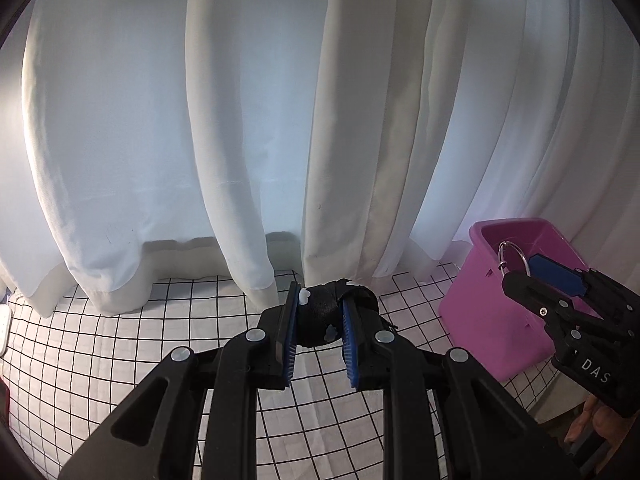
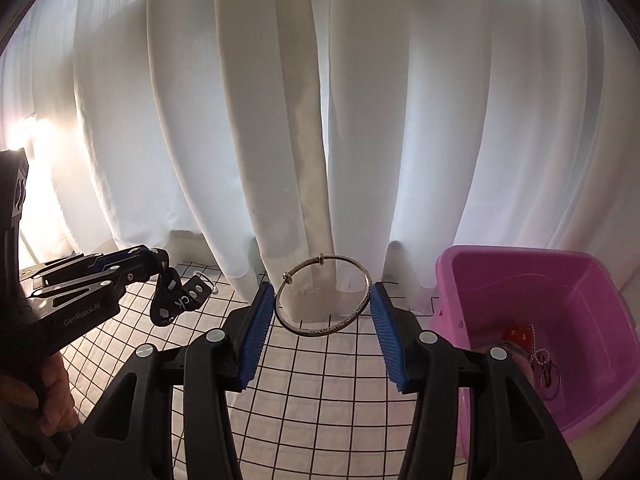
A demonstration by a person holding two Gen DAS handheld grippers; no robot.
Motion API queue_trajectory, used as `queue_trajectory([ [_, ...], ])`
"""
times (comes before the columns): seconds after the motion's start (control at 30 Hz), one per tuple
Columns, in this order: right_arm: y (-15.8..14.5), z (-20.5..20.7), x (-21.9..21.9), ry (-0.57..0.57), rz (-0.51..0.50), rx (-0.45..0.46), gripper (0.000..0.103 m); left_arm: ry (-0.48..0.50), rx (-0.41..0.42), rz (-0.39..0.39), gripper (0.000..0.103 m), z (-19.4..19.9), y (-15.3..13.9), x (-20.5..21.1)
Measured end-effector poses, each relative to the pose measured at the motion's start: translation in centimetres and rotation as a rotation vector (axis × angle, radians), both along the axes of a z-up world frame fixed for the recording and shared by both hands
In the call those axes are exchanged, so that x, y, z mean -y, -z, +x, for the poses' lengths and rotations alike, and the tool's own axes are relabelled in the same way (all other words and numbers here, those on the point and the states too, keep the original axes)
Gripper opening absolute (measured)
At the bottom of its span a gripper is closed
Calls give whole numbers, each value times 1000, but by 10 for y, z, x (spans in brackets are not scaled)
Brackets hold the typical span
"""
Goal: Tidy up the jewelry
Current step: 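Lift the hair clips and bangle with both tools and carry them over the pink basin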
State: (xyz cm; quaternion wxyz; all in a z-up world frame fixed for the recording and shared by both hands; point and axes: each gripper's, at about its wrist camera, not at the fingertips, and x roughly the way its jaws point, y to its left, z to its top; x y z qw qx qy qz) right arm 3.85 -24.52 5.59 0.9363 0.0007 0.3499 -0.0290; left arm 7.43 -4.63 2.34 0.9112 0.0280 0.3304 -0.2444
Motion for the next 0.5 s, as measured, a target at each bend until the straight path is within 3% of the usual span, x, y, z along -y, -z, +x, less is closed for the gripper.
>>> queue_trajectory([
  [0.5,-29,-41,167,1,0,49,48,-5,39,-31,19,-47,-32,155],
])
